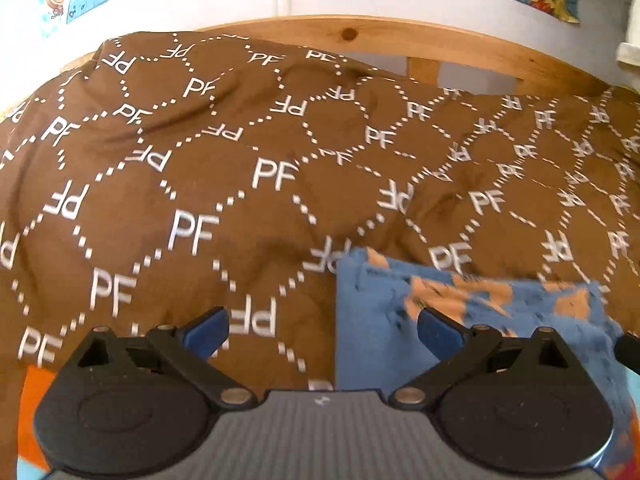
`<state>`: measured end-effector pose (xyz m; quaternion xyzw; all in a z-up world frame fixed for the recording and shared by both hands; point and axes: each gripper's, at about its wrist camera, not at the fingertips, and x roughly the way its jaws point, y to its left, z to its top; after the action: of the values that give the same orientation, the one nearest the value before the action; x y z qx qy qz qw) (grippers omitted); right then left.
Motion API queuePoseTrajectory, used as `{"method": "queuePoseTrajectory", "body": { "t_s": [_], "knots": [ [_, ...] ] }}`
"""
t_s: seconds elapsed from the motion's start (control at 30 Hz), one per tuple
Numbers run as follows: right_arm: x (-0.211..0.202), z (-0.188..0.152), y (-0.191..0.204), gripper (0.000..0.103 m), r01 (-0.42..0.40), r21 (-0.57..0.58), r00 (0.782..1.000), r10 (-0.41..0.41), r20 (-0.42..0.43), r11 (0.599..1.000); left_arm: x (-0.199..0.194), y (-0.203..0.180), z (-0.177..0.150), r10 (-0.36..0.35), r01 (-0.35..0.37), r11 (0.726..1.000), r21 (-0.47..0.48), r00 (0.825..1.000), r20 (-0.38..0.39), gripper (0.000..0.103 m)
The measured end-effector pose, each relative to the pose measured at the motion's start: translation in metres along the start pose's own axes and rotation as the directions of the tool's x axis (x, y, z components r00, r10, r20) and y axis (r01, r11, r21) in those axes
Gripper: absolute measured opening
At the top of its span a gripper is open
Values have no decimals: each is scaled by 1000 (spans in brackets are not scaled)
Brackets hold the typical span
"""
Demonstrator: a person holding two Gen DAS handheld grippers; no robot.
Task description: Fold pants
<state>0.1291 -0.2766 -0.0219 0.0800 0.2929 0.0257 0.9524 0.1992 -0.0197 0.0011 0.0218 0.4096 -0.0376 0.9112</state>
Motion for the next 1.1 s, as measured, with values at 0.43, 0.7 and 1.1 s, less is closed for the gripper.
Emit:
{"method": "queuePoseTrajectory", "body": {
  "t_s": [0.43,0.7,1.1],
  "knots": [
    [2,-20,34,102,-111,-299,957,20,-290,948,-31,-12,-82,-57,68,995,75,988,-147,103],
    [6,-17,17,102,-140,-165,930,73,-359,976,-33,-5,-86,-77,83,996,41,986,-146,103],
    [-5,1,8,102,-183,-128,927,128,-351,975,-35,-6,-90,-81,87,995,39,987,-135,103]
  ]
}}
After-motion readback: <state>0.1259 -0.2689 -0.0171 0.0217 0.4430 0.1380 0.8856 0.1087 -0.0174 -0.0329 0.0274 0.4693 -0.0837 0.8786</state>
